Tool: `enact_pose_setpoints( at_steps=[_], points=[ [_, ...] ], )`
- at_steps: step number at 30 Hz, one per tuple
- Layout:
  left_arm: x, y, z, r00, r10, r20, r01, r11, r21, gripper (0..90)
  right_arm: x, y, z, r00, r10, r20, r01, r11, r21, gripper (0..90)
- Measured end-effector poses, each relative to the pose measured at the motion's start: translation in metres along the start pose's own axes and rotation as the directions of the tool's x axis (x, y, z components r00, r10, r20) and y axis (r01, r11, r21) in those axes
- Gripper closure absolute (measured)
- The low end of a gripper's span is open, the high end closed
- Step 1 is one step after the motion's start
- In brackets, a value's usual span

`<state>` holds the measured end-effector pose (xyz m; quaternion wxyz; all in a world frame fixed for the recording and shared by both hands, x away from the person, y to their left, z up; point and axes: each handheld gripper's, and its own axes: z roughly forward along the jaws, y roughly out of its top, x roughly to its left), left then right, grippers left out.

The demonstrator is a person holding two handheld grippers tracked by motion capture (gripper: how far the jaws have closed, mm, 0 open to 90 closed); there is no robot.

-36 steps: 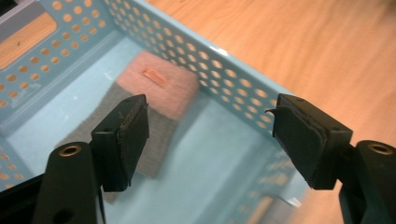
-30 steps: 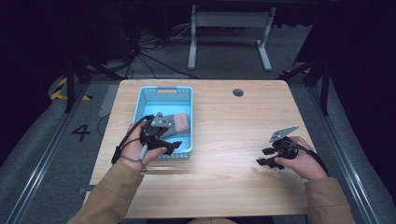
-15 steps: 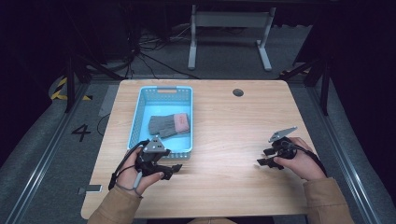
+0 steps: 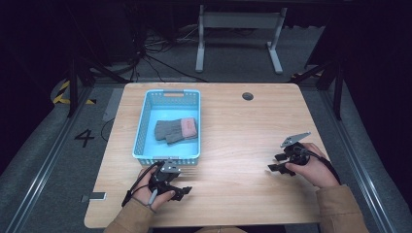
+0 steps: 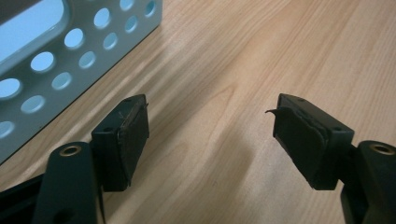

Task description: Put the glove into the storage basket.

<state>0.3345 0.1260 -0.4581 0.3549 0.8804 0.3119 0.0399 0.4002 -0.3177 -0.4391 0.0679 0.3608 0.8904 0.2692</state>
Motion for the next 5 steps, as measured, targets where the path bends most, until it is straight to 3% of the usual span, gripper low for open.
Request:
enact_pose_setpoints(
  at_steps=[5],
  points=[
    [0.0003,-0.0005,-0.0046,0.9999,0.011,-0.009,-0.012,0.9991,-0.041,21.4,-0.0015,0.0008,-0.0012,0.9998,0.01,0.018,-0.009,0.999,-0.034,42.9]
  ],
)
